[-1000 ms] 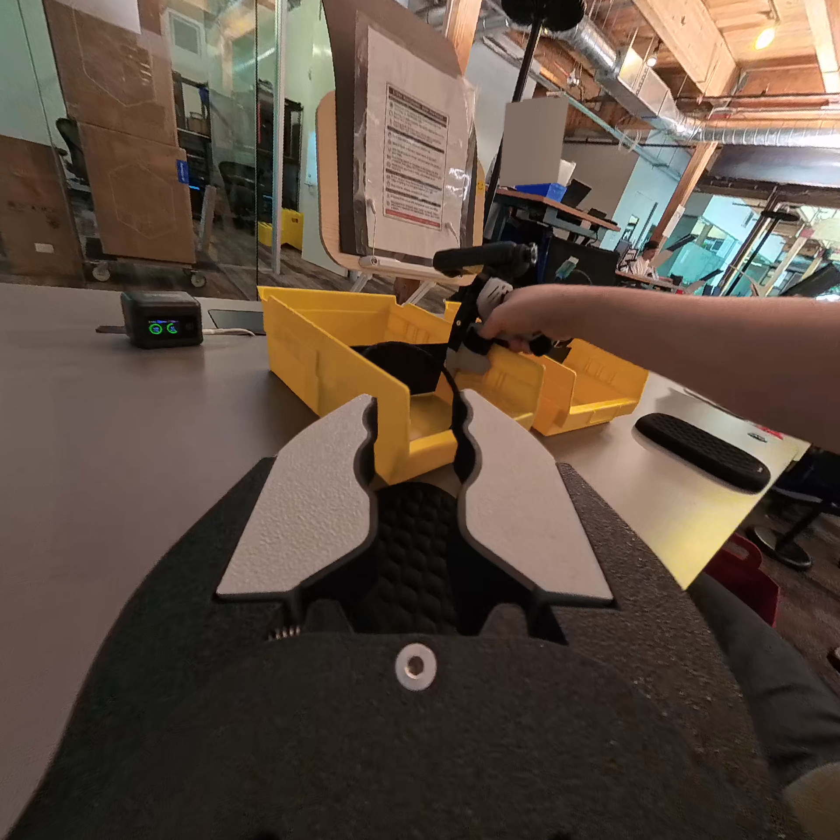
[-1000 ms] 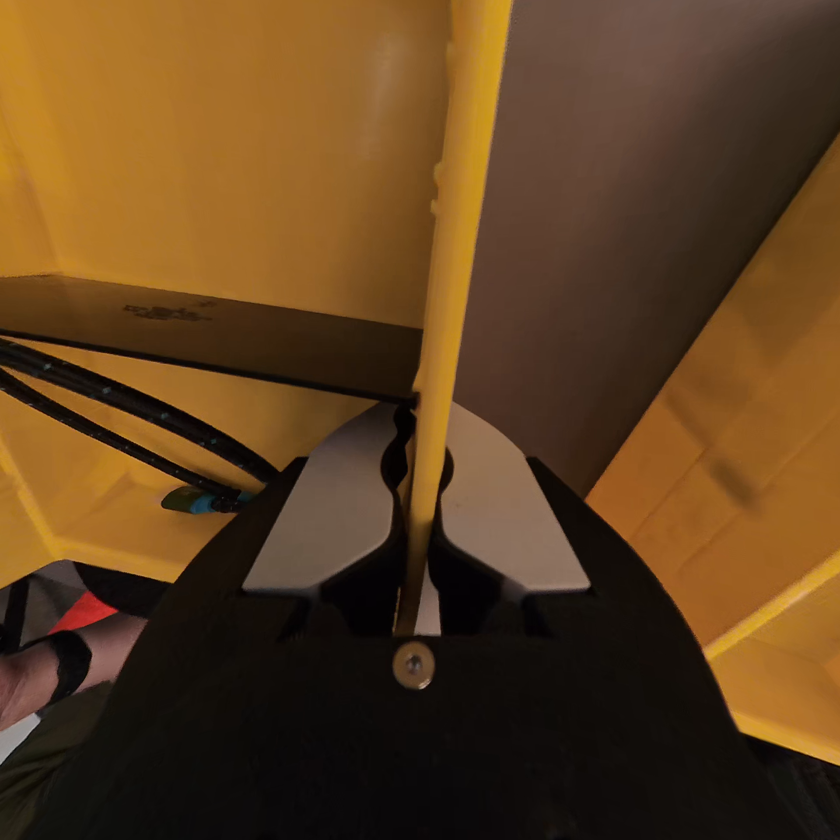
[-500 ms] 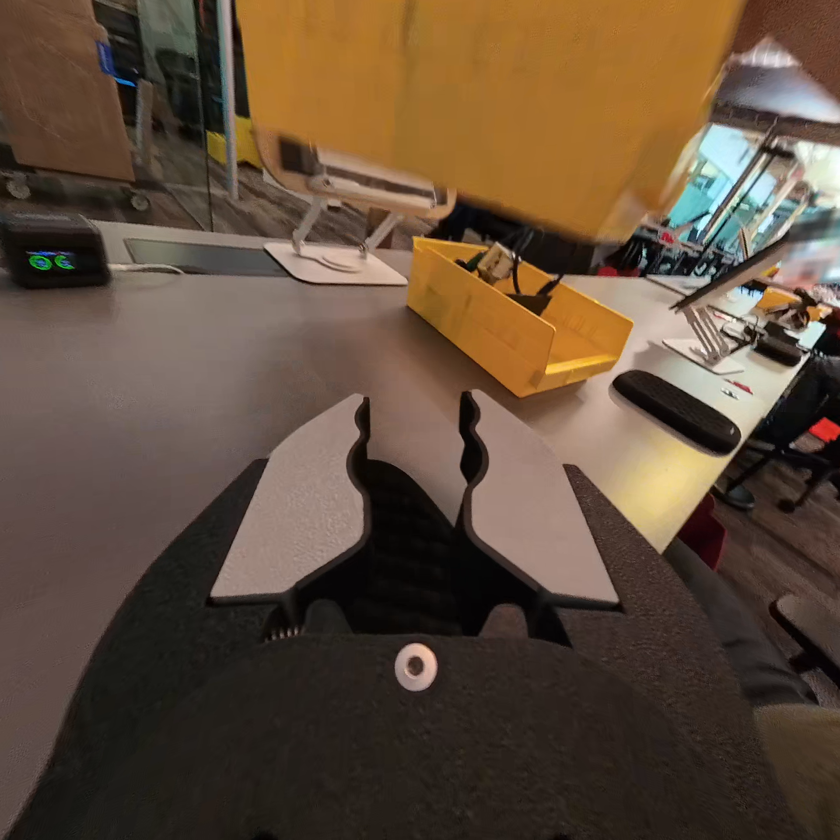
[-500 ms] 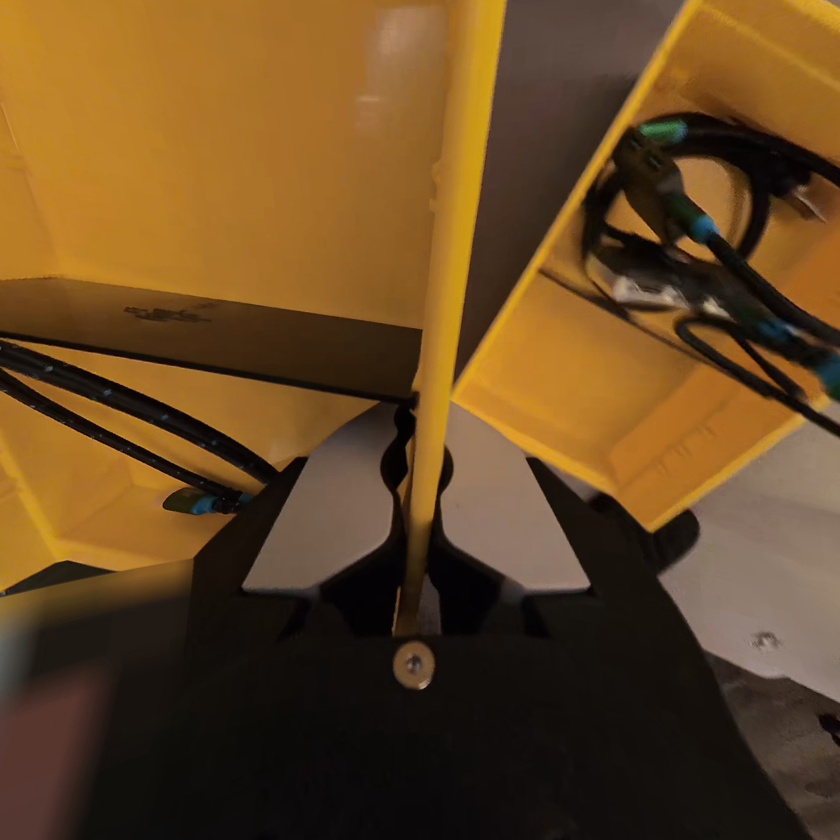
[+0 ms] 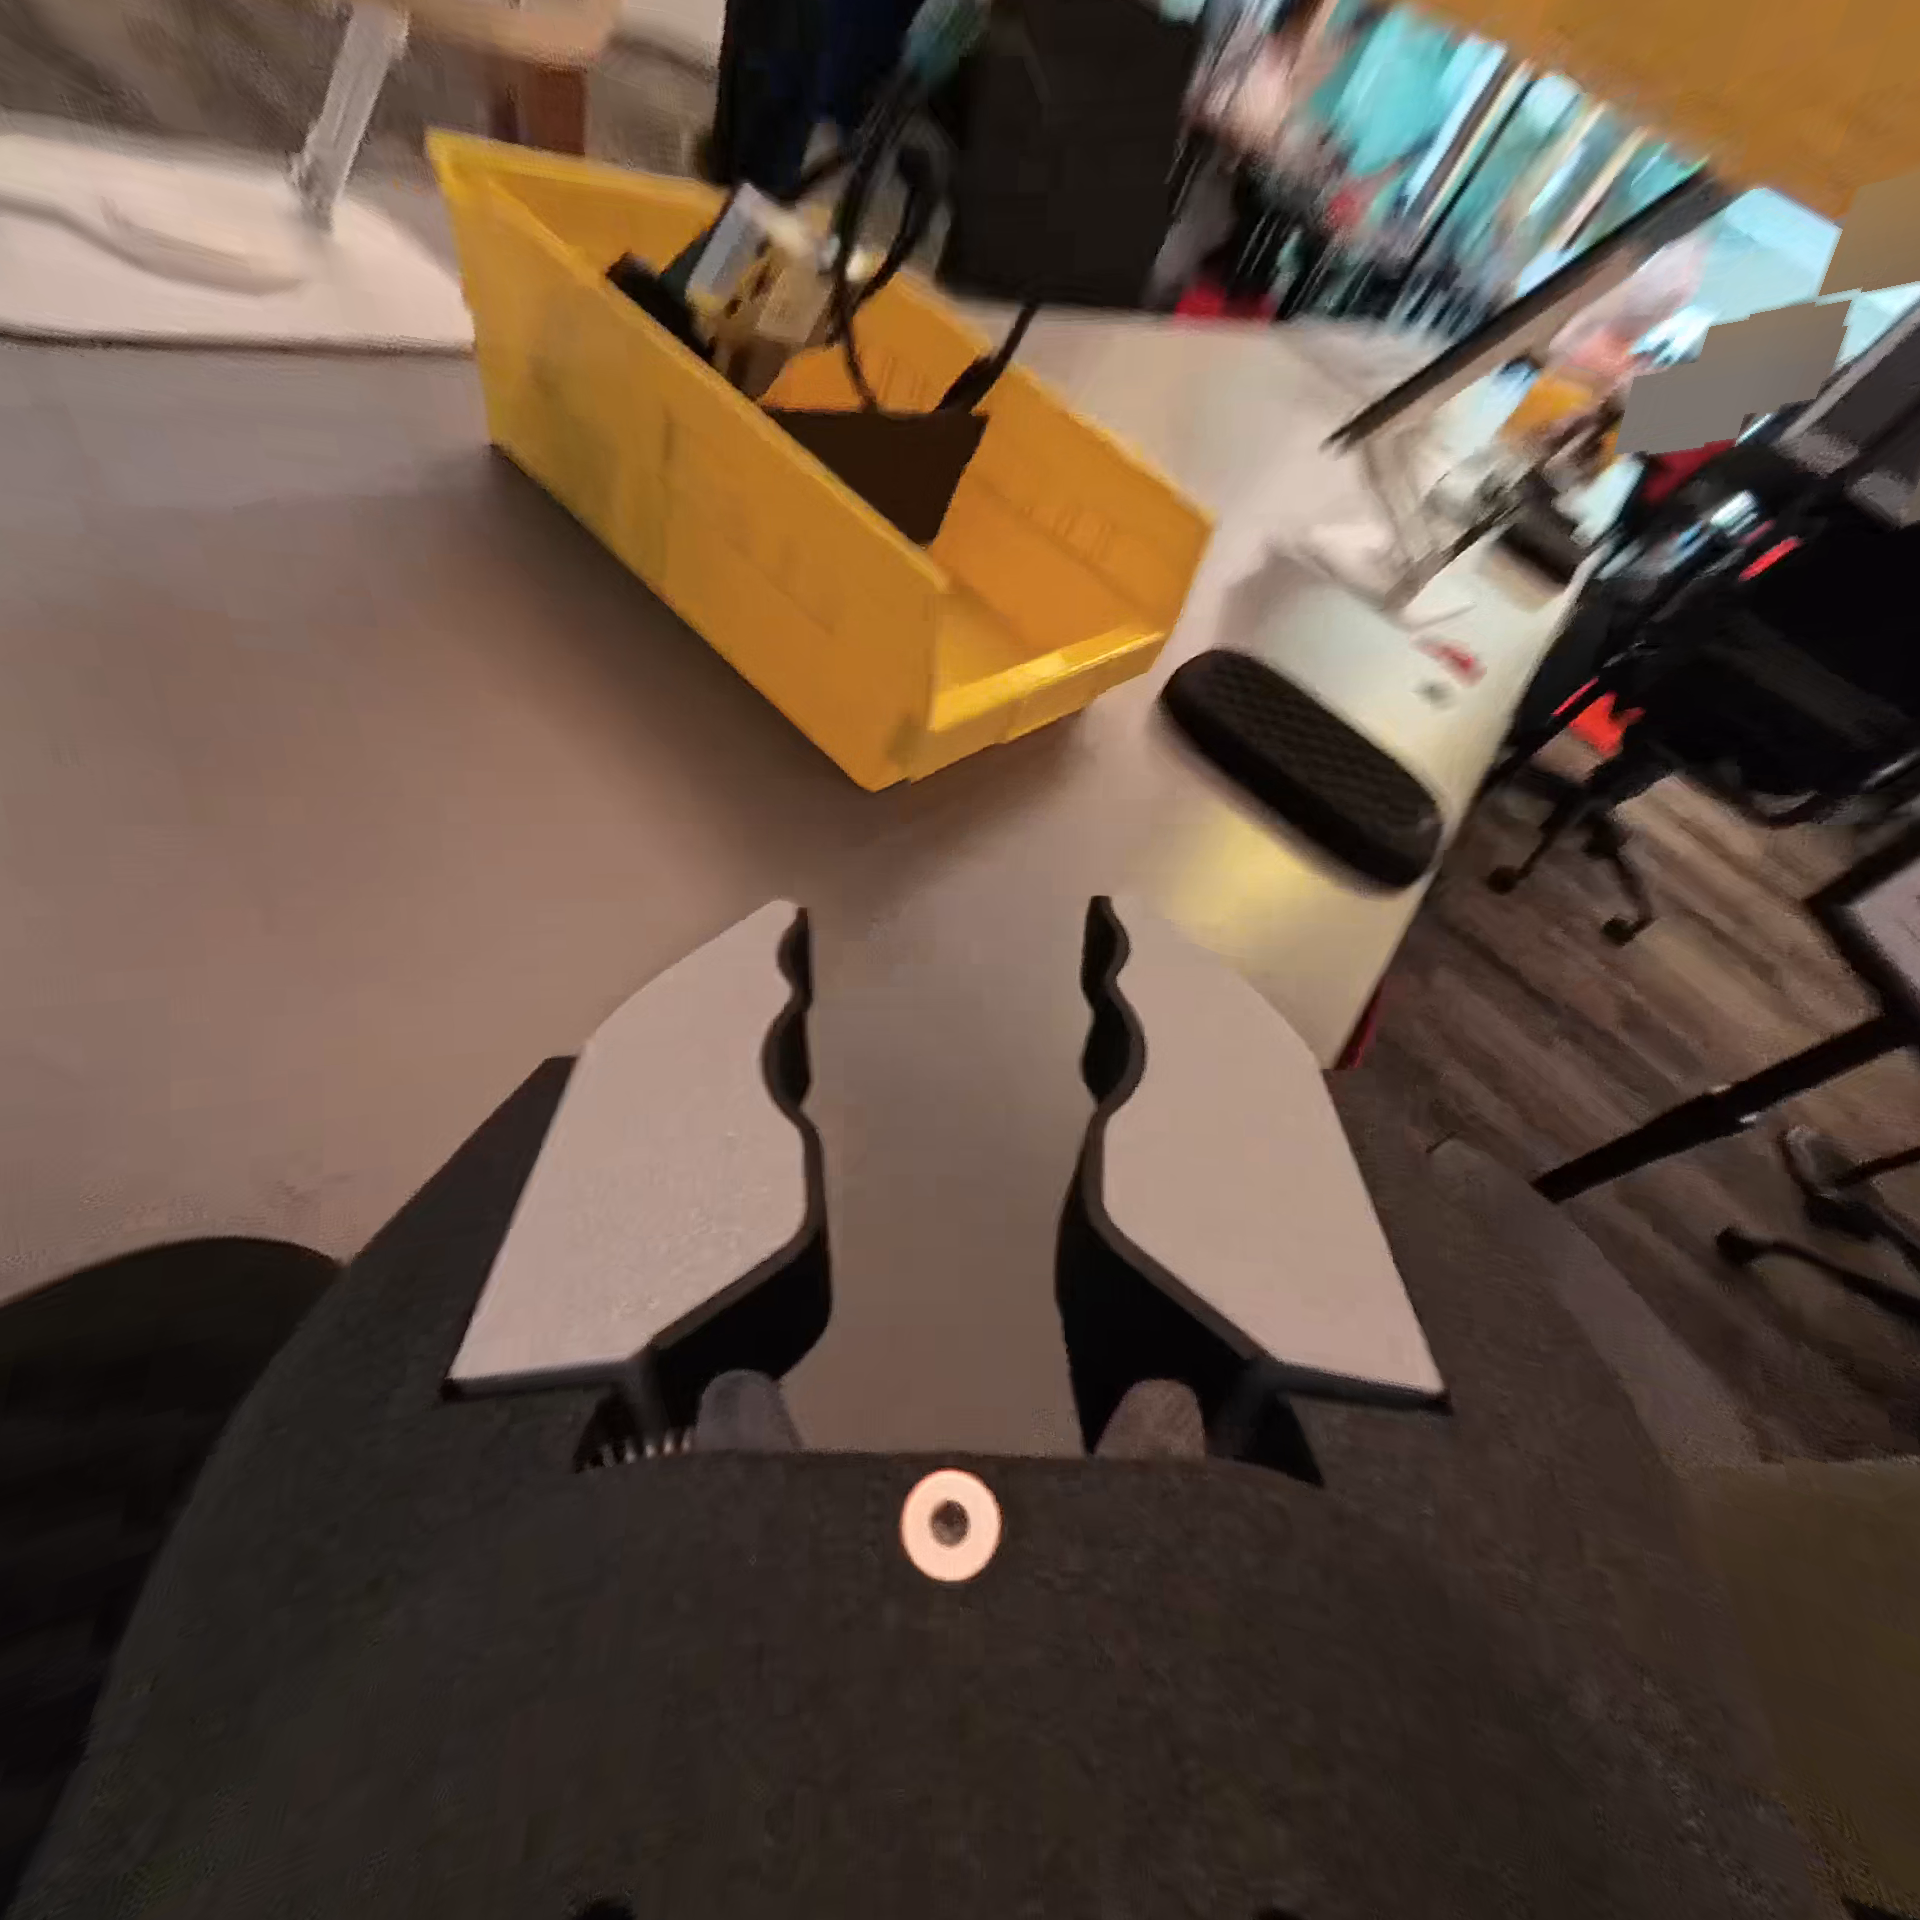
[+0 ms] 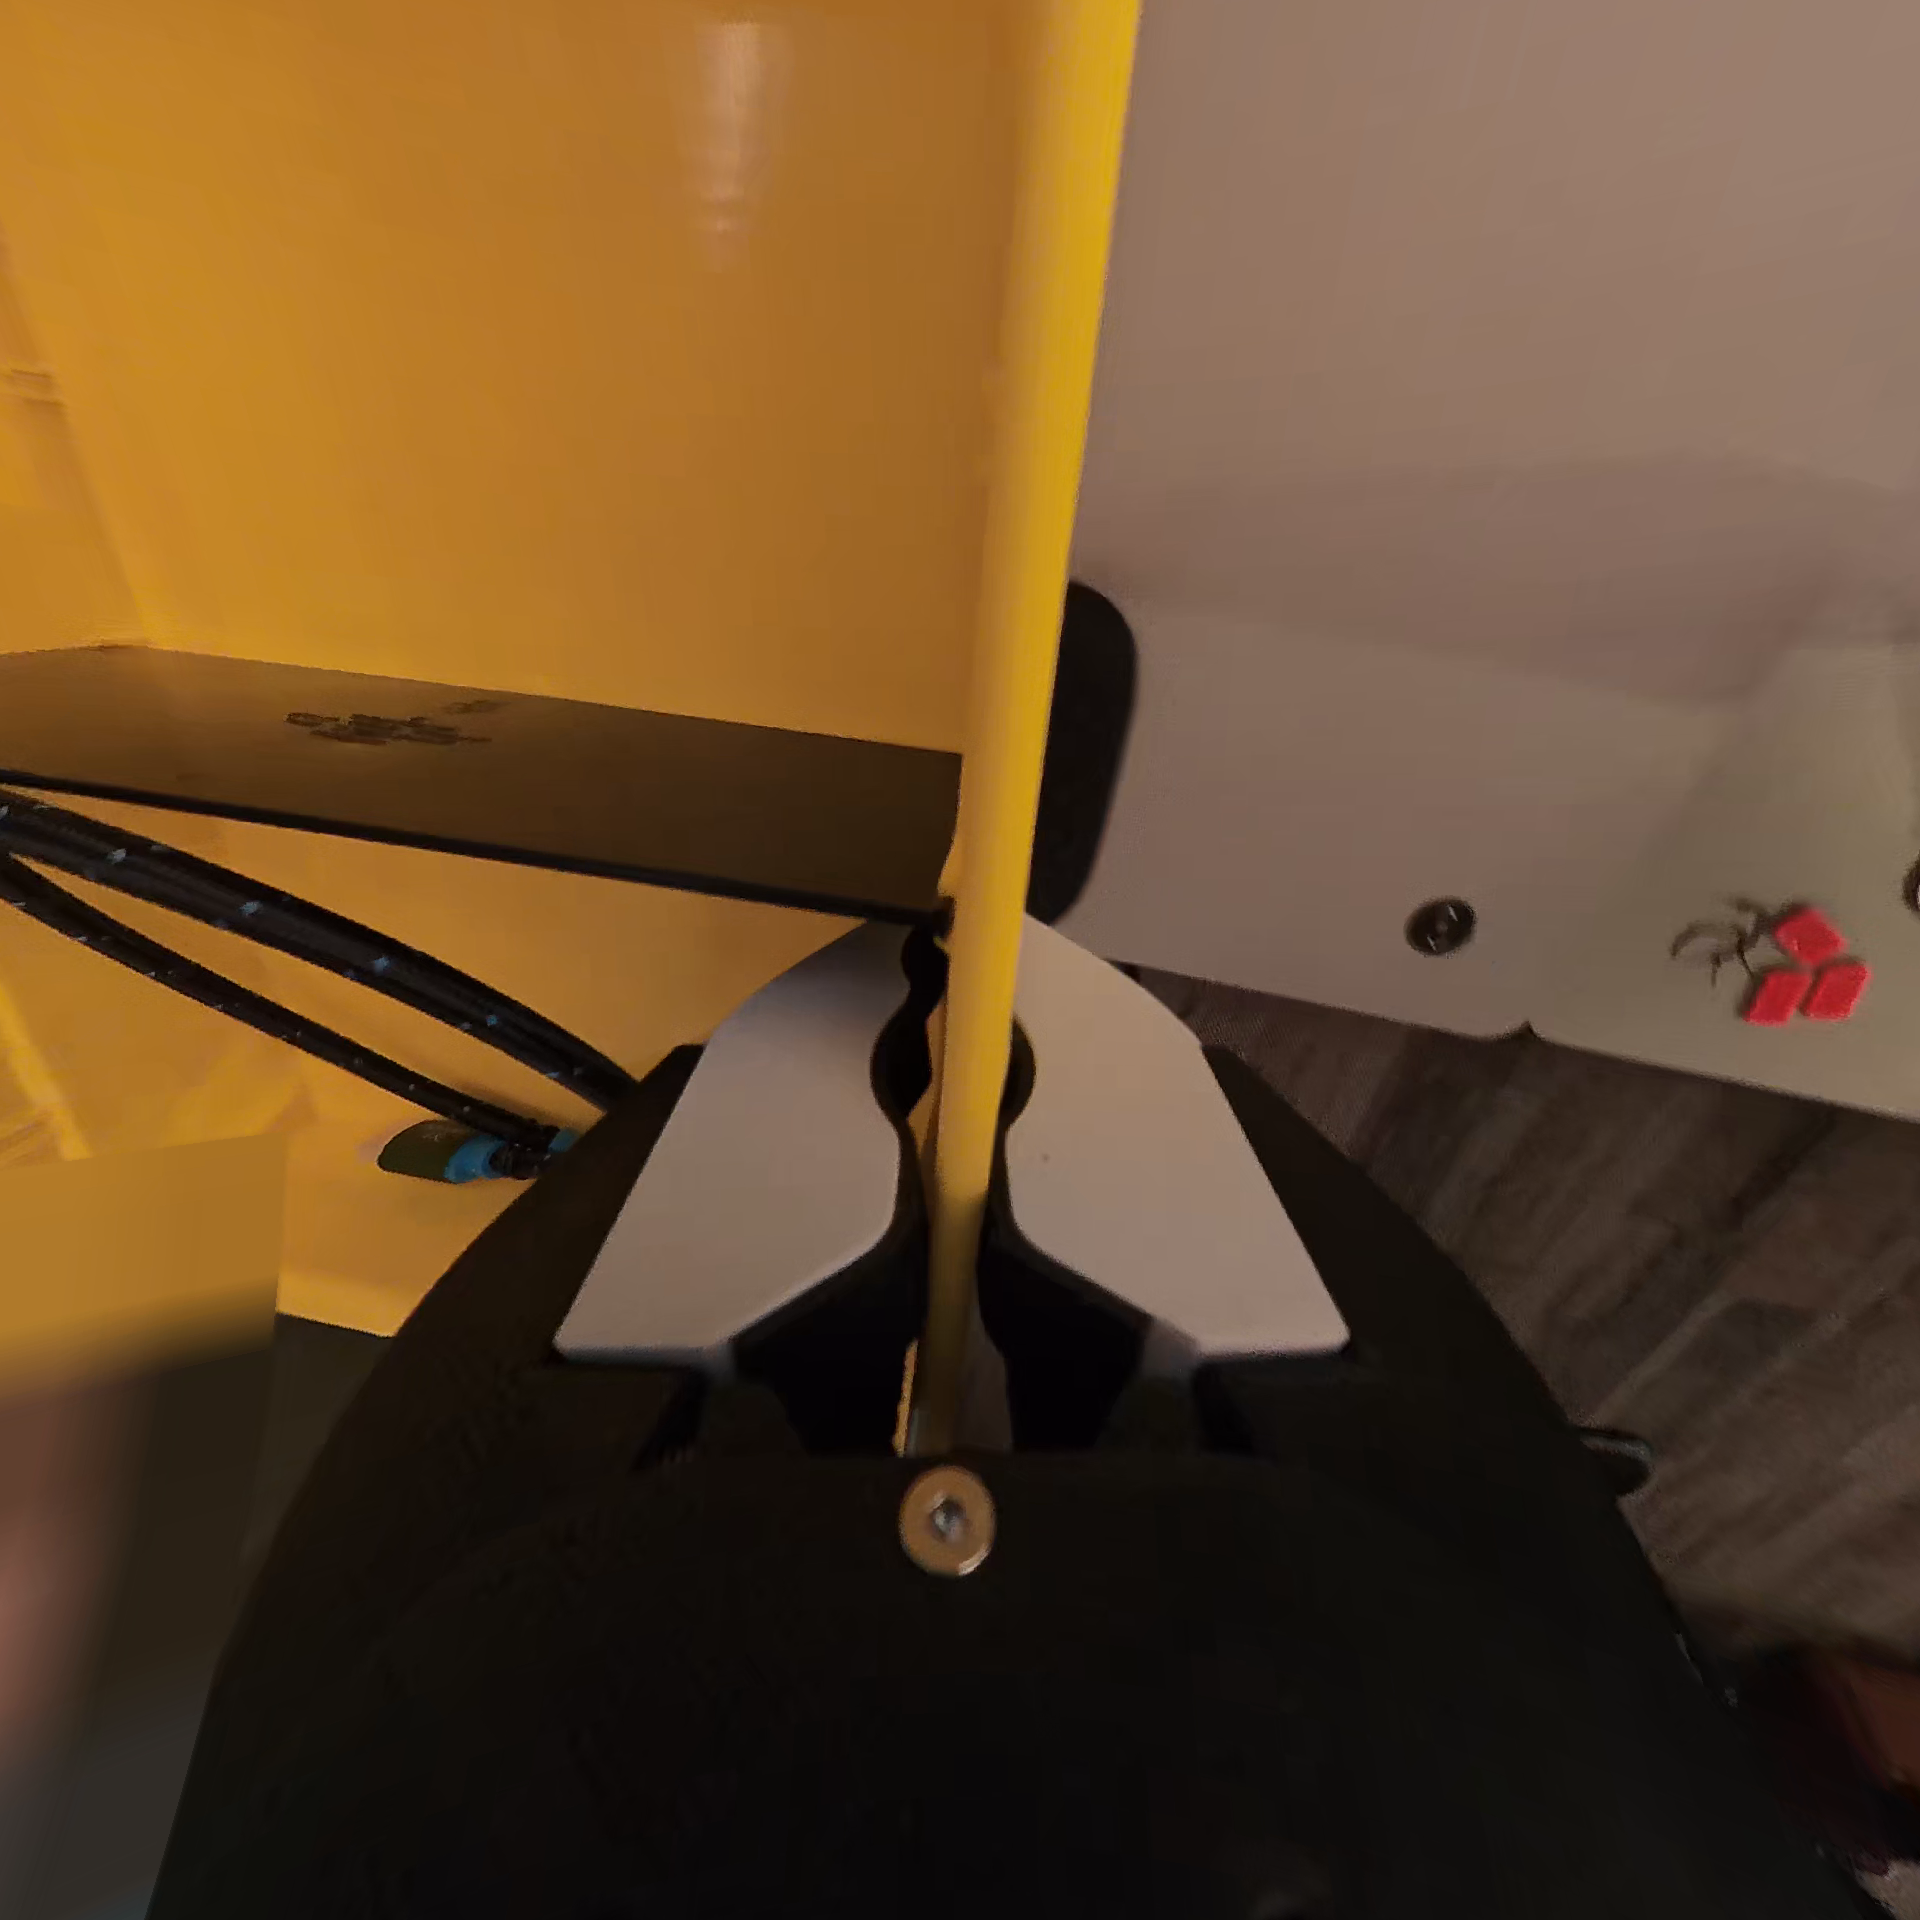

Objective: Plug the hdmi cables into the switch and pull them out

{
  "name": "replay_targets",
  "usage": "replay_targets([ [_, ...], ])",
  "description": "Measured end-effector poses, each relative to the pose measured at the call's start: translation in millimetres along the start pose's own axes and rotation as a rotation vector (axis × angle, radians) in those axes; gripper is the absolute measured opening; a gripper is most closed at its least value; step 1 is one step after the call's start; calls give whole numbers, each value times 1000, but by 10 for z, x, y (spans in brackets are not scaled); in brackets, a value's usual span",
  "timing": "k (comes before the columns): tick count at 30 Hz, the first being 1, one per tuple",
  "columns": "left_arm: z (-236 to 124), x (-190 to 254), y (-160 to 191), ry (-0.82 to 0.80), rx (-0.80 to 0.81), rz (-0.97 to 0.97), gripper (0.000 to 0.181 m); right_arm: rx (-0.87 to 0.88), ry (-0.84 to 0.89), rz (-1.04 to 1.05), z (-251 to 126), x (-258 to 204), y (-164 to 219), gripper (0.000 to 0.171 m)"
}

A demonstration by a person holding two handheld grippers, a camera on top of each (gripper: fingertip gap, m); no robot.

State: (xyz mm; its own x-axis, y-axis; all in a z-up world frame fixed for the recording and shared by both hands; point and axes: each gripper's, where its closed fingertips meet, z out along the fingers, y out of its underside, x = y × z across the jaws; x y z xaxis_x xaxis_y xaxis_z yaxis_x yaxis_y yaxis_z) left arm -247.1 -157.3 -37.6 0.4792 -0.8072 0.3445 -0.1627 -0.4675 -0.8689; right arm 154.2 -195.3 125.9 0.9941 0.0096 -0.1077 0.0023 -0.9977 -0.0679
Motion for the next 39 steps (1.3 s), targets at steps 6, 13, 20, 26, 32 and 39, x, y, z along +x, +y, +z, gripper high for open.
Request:
replay_targets([
  [6,736,-338,-385,29,-187,-152,64,-26,-5,88,578,820,504,6],
  [13,1323,-329,-656,12,-327,-230,66,-3,-54,178,1005,1337,756,6],
  [20,1698,-399,-334,-99,-676,-205,63,-7,-30,219,1152,1614,810,6],
  [26,1764,-349,-227,-102,-900,-203,44,-11,-17,238,1240,1697,847,6],
  [32,1623,-532,-286,-150,-979,-164,10,-31,15,249,1333,1738,888,6],
  [39,1376,-1022,-408,-146,-817,-303,10,-18,-1,248,1402,1693,888,6],
])
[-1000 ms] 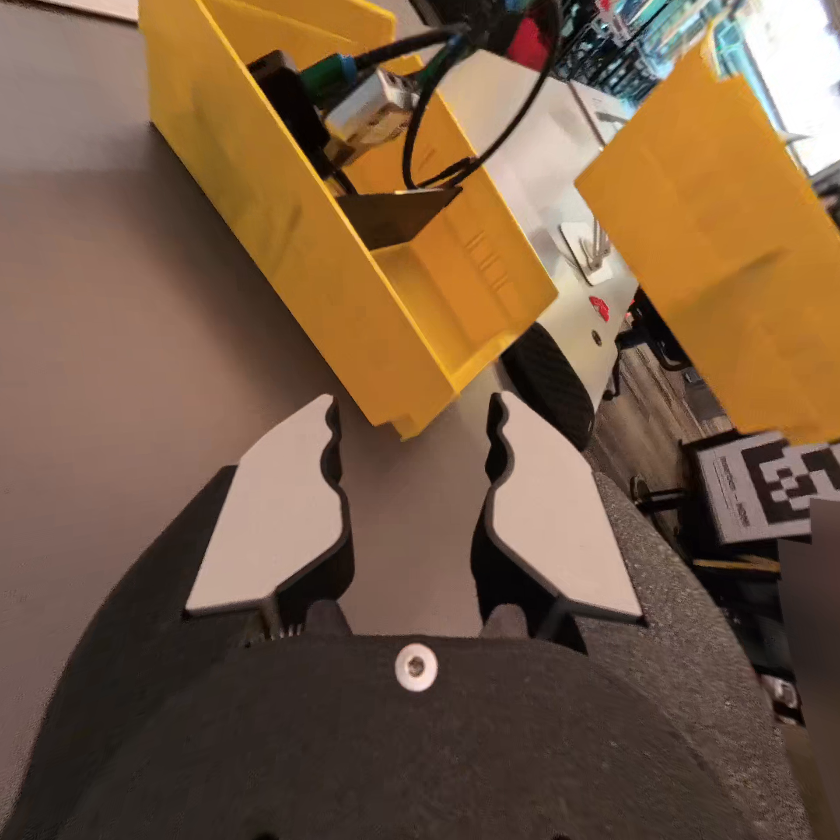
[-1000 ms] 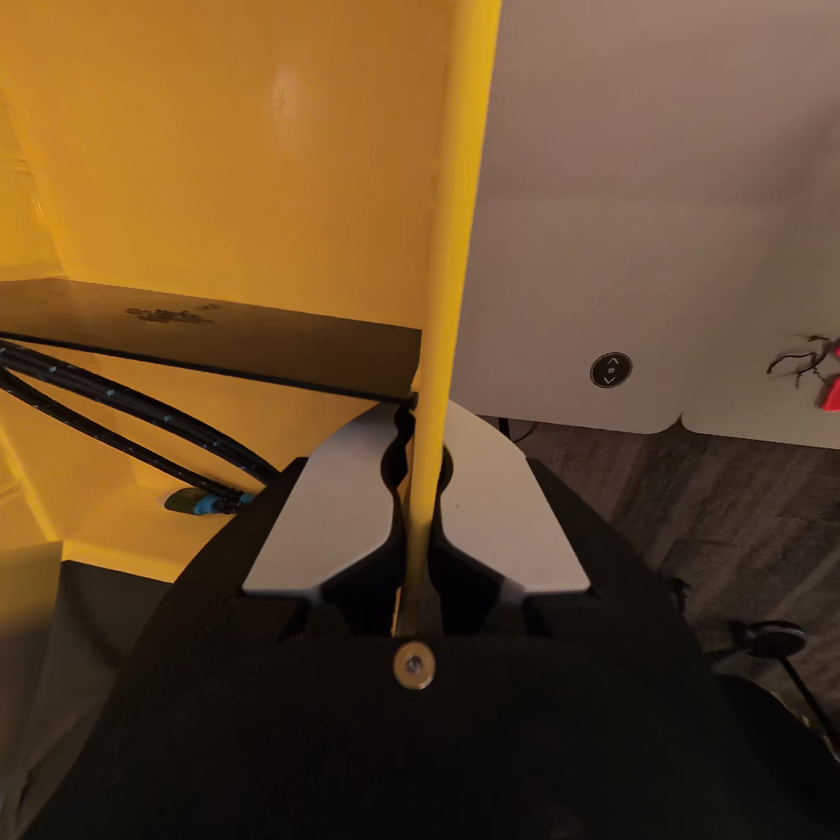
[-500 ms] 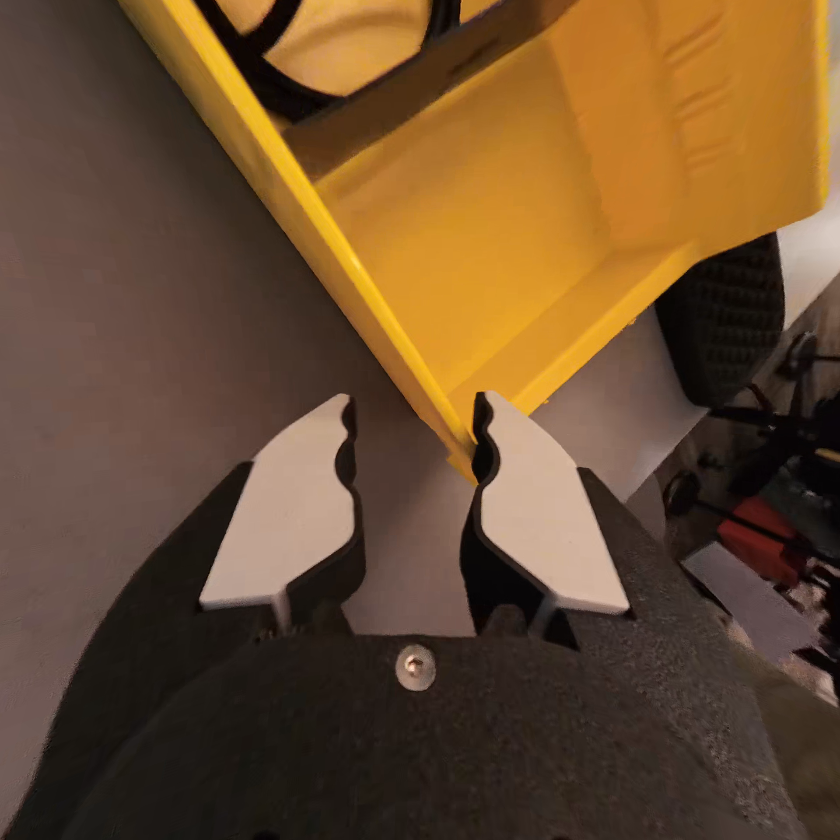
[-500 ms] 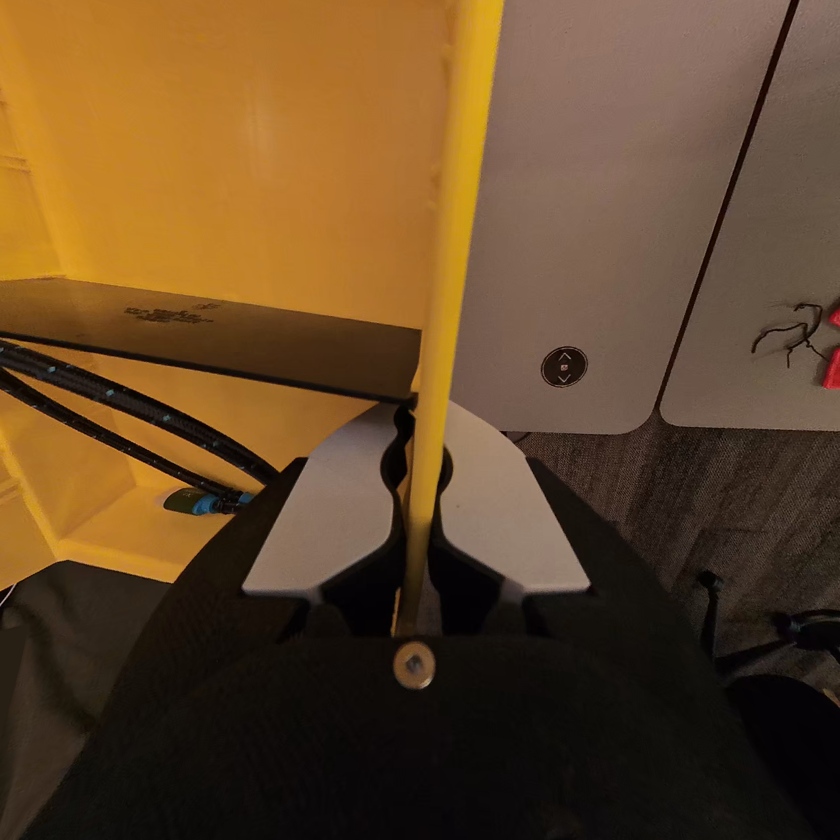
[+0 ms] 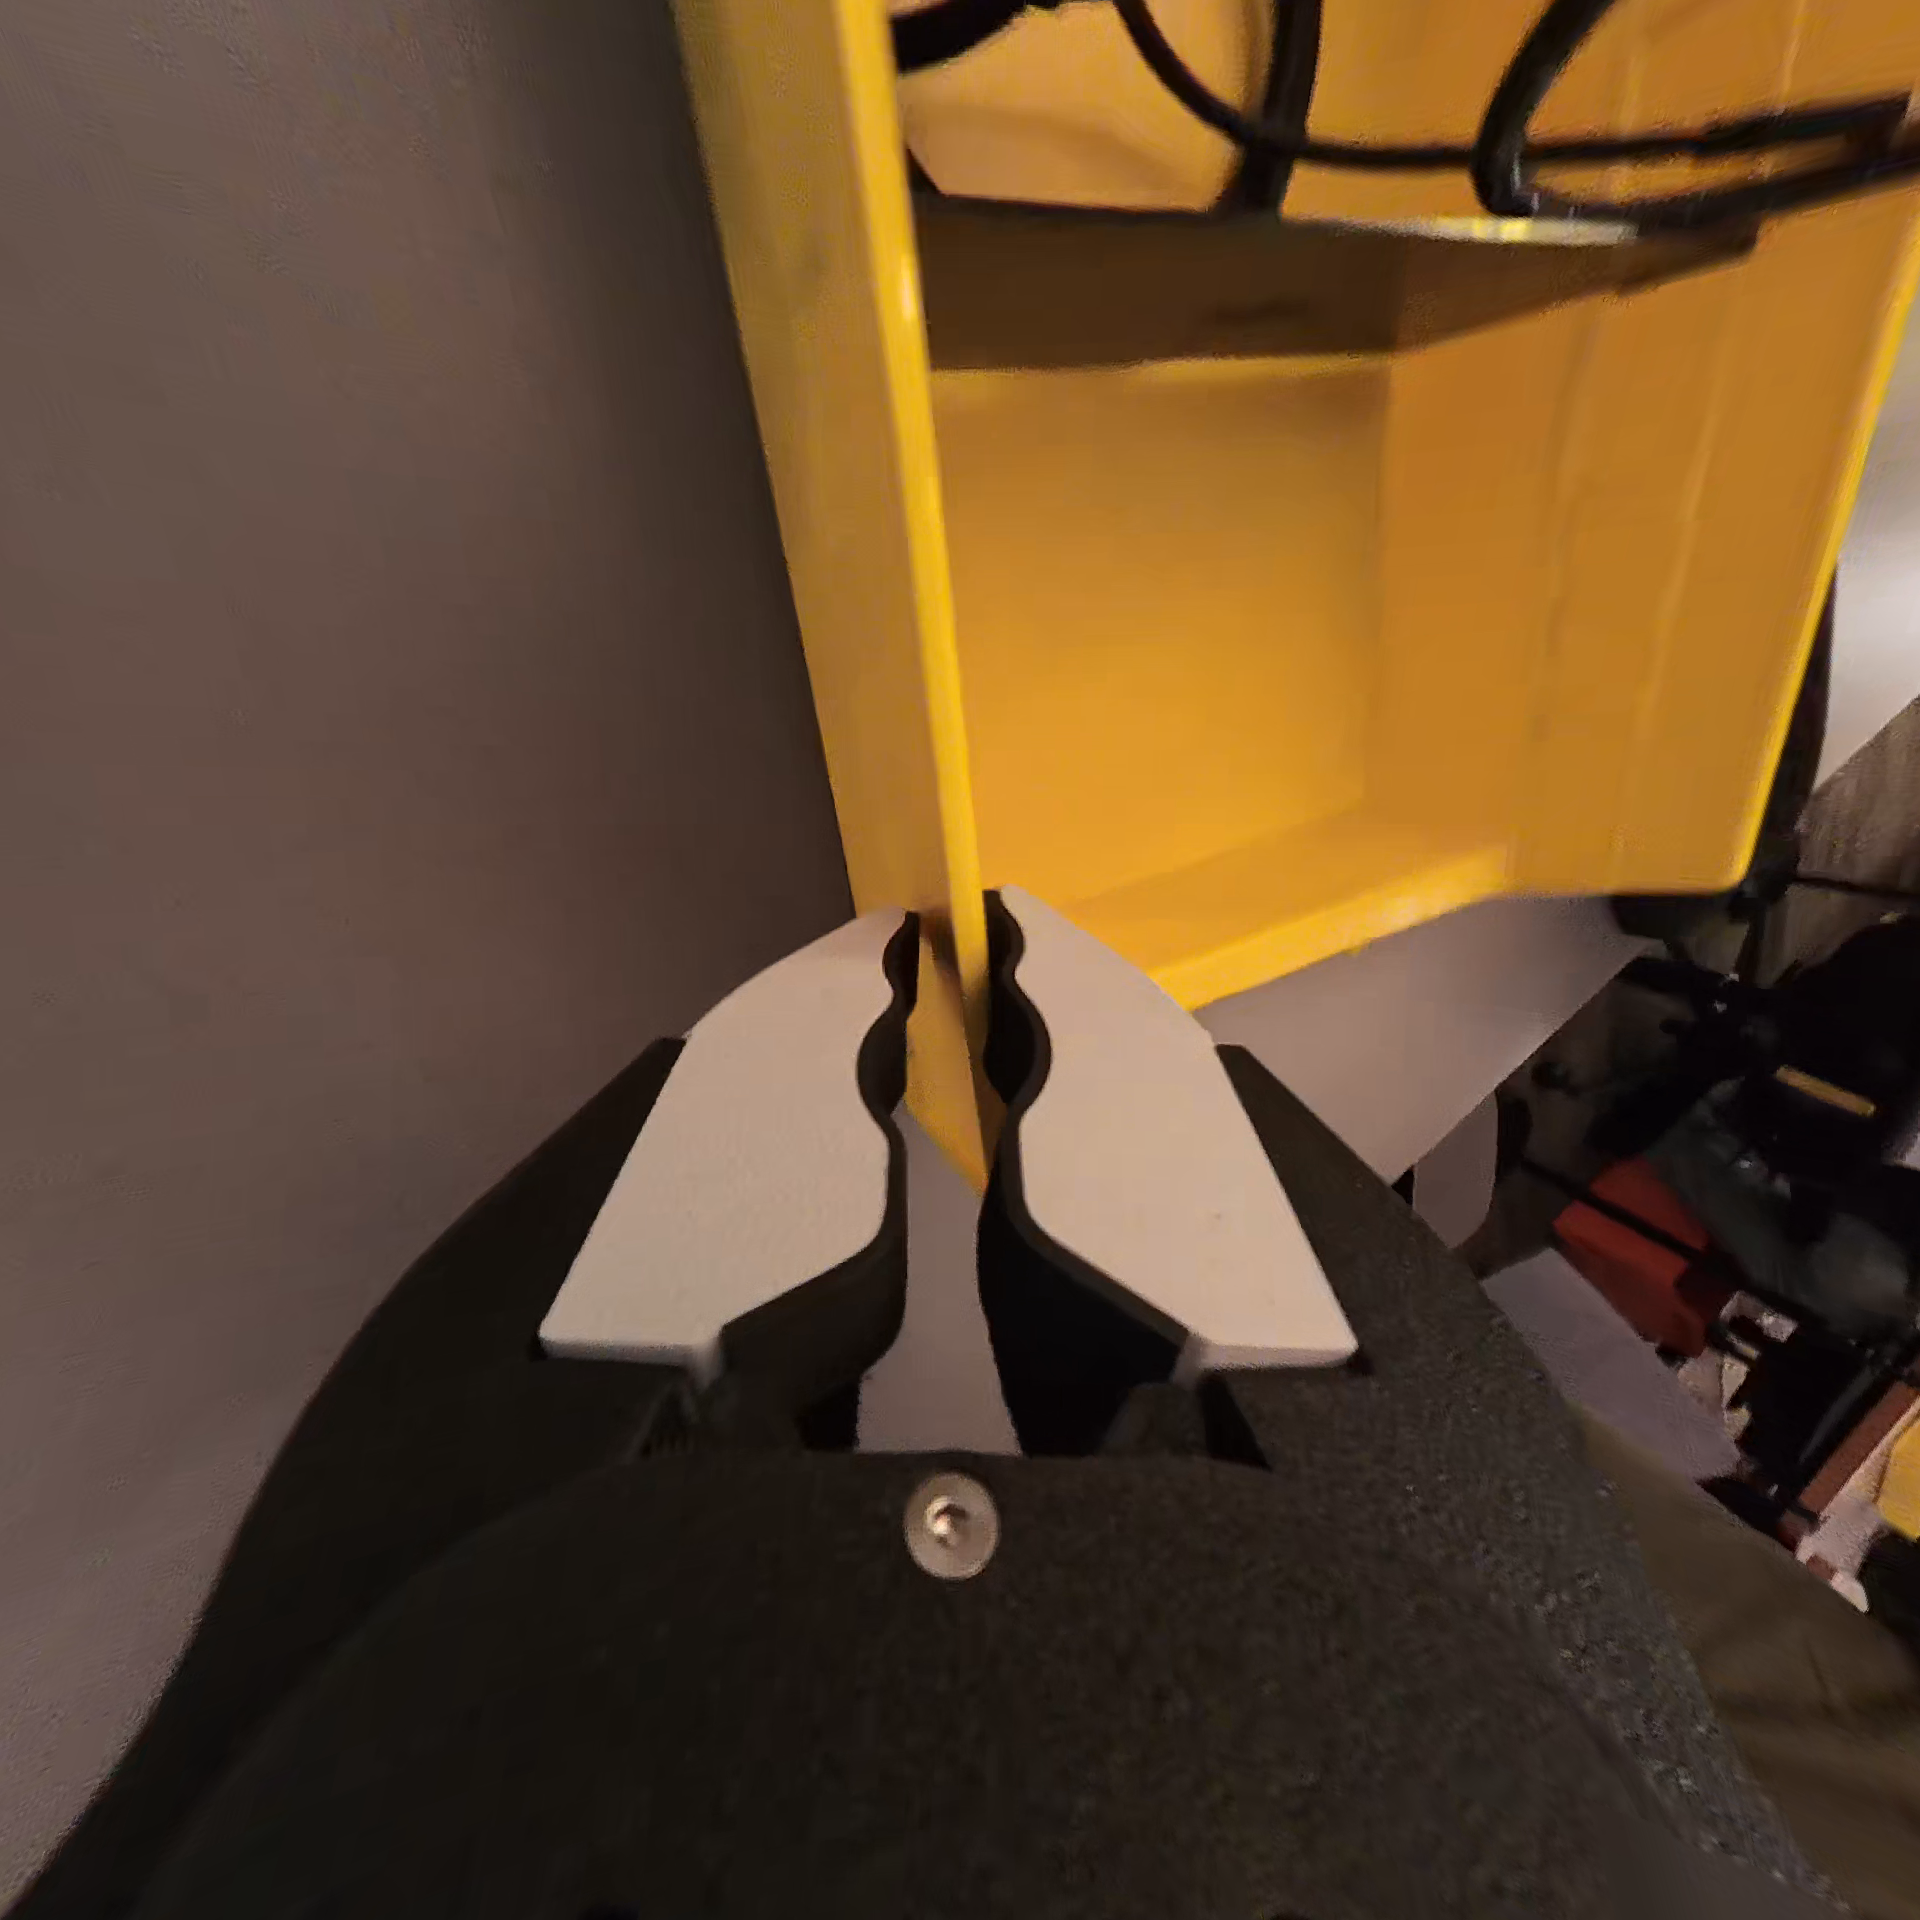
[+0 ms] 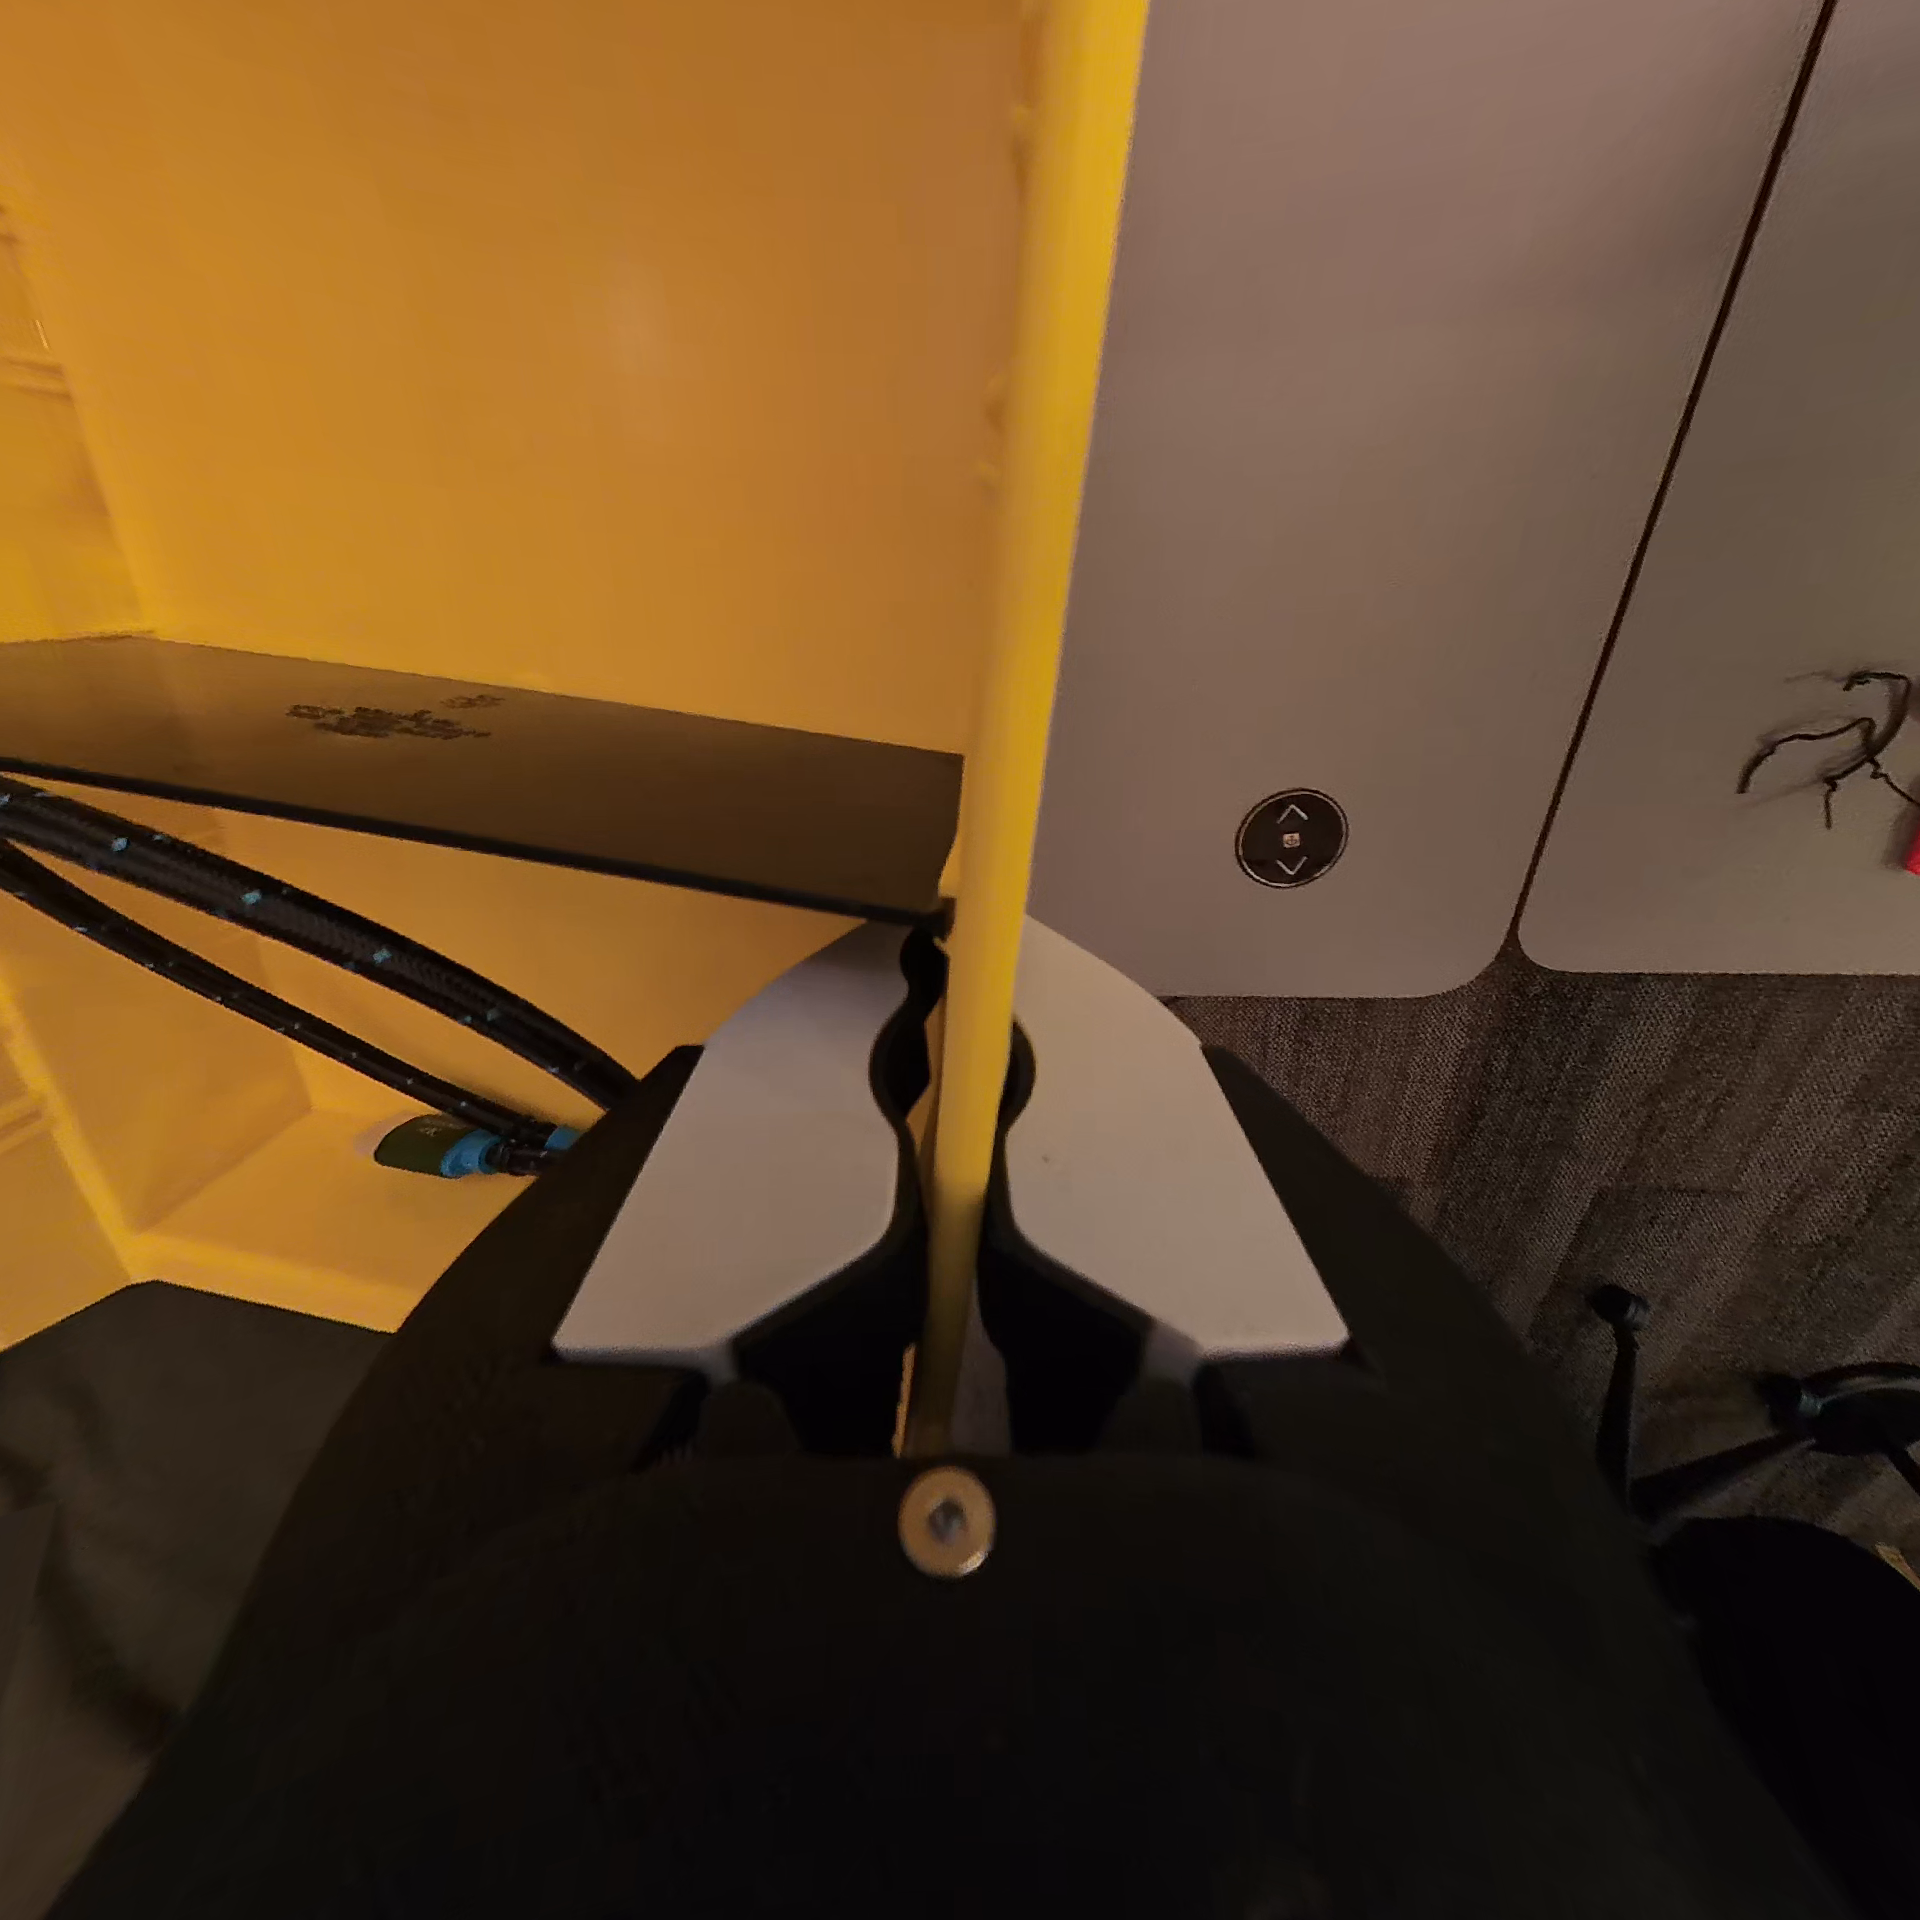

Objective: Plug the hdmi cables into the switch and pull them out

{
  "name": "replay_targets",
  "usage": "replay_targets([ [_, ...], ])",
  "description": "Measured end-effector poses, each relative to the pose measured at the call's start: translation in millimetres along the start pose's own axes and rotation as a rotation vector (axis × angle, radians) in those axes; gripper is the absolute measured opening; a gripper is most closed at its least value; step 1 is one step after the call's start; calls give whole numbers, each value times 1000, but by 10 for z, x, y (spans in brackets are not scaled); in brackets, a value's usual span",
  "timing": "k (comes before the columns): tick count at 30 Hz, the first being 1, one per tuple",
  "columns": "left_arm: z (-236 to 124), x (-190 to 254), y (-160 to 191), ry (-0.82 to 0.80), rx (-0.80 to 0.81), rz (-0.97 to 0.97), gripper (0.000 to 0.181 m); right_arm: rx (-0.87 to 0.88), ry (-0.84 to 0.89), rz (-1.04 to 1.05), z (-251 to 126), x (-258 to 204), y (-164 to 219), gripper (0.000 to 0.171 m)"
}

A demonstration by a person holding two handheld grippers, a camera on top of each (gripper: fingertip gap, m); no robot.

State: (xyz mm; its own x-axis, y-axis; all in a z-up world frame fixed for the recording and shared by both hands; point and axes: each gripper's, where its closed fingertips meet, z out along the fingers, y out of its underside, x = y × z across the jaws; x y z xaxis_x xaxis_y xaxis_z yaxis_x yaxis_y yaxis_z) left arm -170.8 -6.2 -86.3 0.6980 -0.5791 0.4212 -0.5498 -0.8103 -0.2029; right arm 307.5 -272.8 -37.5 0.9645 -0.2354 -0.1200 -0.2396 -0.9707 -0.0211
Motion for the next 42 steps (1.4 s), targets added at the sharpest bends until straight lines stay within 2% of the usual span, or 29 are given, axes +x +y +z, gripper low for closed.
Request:
replay_targets([
  [6,-208,-407,-15,48,106,-93,12,21,-38,2,67,-115,-127,6],
  [13,-459,-860,38,80,191,-173,16,67,-104,38,193,-284,-446,6],
  [22,-860,-1513,347,71,265,-275,18,120,-154,98,465,-543,-1013,6],
  [28,-983,-1634,598,108,261,-285,18,111,-119,45,690,-728,-1332,5],
  [42,-1293,-2092,939,87,411,-395,19,37,-24,-97,1018,-890,-1779,6],
])
